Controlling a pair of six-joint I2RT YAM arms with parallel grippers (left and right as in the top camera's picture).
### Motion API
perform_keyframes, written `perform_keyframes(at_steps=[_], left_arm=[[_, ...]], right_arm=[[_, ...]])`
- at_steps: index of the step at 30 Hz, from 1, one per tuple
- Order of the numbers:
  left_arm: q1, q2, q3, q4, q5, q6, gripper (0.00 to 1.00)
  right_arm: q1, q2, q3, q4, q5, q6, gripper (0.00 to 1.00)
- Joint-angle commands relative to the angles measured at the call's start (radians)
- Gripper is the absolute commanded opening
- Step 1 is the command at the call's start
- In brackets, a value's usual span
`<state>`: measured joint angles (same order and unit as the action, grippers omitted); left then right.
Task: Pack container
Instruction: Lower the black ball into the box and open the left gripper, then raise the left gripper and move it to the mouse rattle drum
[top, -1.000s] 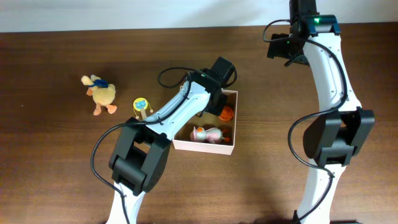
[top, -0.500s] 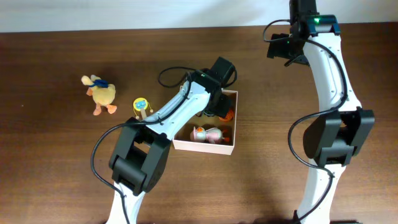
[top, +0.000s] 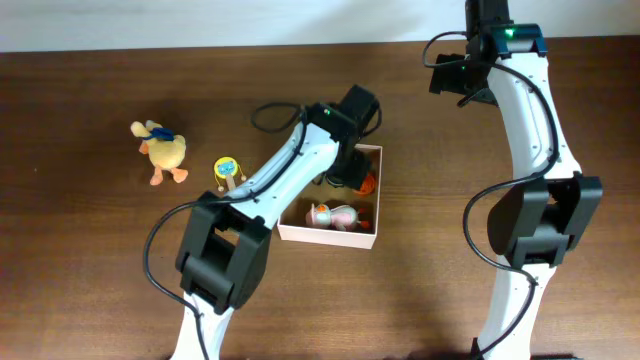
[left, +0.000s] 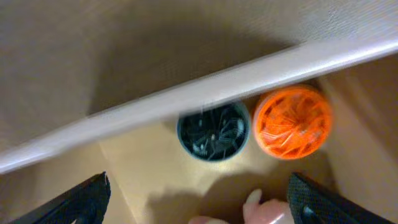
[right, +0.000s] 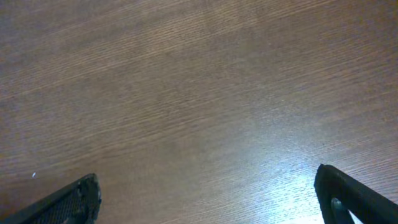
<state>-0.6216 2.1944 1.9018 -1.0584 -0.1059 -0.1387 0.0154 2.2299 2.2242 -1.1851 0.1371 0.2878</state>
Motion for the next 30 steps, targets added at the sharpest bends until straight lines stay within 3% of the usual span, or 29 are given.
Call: perform_keyframes(at_steps=[1, 11, 13, 19, 24, 30], left_arm=[[0.003, -0.008, 0.125, -0.046, -0.010, 0.035, 0.93], [0.024, -0.068, 0.327, -0.180, -0.117, 0.040, 0.93], [0.076, -0.097, 0.327, -0.195, -0.179, -0.035, 0.94], [0.267, -0.105, 0.326, -0.264, -0.175, -0.198, 0.94], [0.410, -0.089, 0.324, -0.332, -0.145, -0.227, 0.94], [0.466, -0.040, 0.299, -0.400, -0.083, -0.303, 0.94]], right_arm=[[-0.003, 0.004, -0.005, 0.000, 0.002, 0.009, 0.99], [-0.003, 0.004, -0.005, 0.000, 0.002, 0.009, 0.99], [-0.003, 0.004, -0.005, 0.000, 0.002, 0.009, 0.99], [-0.003, 0.004, -0.005, 0.000, 0.002, 0.009, 0.99], [-0.003, 0.004, -0.005, 0.000, 0.002, 0.009, 0.99], [-0.003, 0.004, -0.005, 0.000, 0.002, 0.009, 0.99]])
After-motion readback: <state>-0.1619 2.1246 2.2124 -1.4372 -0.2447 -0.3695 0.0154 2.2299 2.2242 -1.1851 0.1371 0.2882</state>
